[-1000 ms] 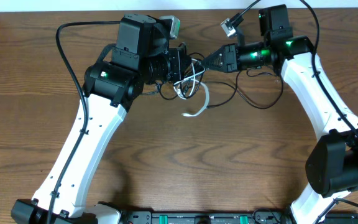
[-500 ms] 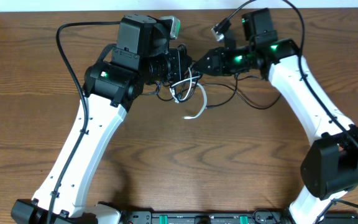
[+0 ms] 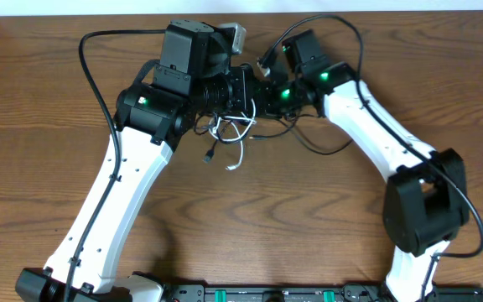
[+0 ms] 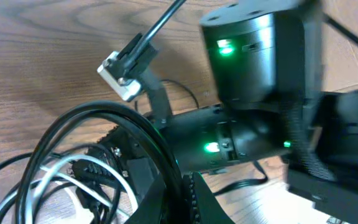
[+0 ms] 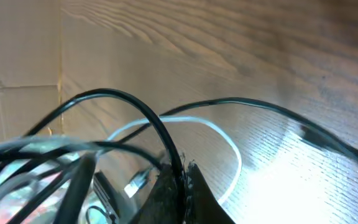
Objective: Untangle cables
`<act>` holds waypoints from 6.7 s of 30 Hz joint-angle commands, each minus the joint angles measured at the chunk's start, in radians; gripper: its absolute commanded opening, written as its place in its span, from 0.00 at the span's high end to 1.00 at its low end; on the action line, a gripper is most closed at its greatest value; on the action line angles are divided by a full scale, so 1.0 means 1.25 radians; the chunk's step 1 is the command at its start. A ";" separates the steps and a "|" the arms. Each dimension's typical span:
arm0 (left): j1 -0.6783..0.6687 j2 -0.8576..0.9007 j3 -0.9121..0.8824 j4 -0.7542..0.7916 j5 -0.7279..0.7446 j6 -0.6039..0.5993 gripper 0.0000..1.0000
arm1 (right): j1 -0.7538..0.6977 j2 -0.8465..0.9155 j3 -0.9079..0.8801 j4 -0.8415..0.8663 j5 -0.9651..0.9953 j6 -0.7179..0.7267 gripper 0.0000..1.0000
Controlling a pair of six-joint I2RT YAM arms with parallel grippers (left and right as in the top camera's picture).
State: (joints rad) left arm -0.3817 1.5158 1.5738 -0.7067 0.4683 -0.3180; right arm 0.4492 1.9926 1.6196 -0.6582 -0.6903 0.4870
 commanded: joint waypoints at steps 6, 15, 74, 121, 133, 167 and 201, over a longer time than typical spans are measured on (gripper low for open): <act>0.028 -0.014 0.003 0.060 0.002 -0.002 0.93 | -0.049 0.003 0.002 -0.025 0.045 0.019 0.99; 0.063 -0.074 0.019 0.076 0.002 -0.002 0.93 | -0.117 0.003 0.002 -0.092 0.097 -0.091 0.99; 0.070 -0.038 0.013 -0.035 -0.082 -0.028 0.92 | -0.458 -0.020 0.094 -0.406 -0.329 -0.706 0.50; 0.071 -0.016 0.013 -0.030 -0.067 -0.029 0.92 | -0.022 -0.112 0.140 -0.348 -0.041 -0.910 0.53; 0.071 -0.016 0.013 -0.030 -0.067 -0.028 0.92 | -0.023 -0.086 0.138 -0.309 0.166 -0.321 0.52; 0.071 -0.016 0.004 -0.045 -0.090 -0.028 0.92 | 0.111 -0.099 0.001 -0.260 0.372 0.054 0.92; 0.073 0.112 -0.062 -0.164 -0.346 -0.025 0.92 | -0.291 -0.291 0.019 -0.351 0.211 -0.419 0.99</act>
State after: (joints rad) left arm -0.3008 1.6295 1.5105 -0.8951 0.1467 -0.3439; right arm 0.1436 1.6482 1.6264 -1.0996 -0.4122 -0.0448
